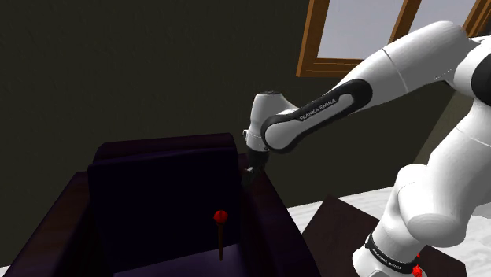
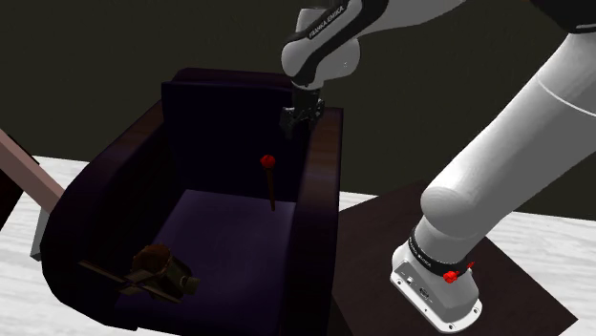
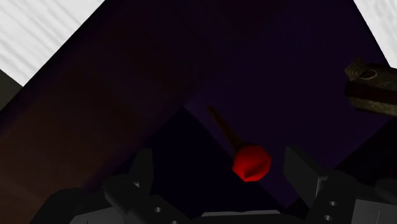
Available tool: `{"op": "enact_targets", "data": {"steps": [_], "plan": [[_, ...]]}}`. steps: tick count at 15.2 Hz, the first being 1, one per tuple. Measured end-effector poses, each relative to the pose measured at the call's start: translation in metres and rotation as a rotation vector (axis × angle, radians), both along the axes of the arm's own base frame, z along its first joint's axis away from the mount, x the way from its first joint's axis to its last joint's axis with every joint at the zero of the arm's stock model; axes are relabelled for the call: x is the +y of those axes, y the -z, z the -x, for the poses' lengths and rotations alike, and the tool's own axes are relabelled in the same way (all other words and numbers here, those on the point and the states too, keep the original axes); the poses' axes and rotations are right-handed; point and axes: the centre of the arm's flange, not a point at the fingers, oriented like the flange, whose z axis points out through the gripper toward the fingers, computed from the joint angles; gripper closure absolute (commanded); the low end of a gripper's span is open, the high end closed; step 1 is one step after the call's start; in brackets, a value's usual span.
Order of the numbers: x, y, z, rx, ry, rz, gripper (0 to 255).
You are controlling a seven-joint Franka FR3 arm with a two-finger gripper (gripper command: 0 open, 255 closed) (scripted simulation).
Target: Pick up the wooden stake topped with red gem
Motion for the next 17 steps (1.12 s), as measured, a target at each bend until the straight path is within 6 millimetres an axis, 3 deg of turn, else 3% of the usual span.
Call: {"op": "enact_targets", "data": {"steps": [11,17], "plan": [[0.073,0.095,-0.064,-0.026,-0.039,-0.092,0],[0.086,0.125,-0.066,-0.028,-0.043,-0.104,0]]}}
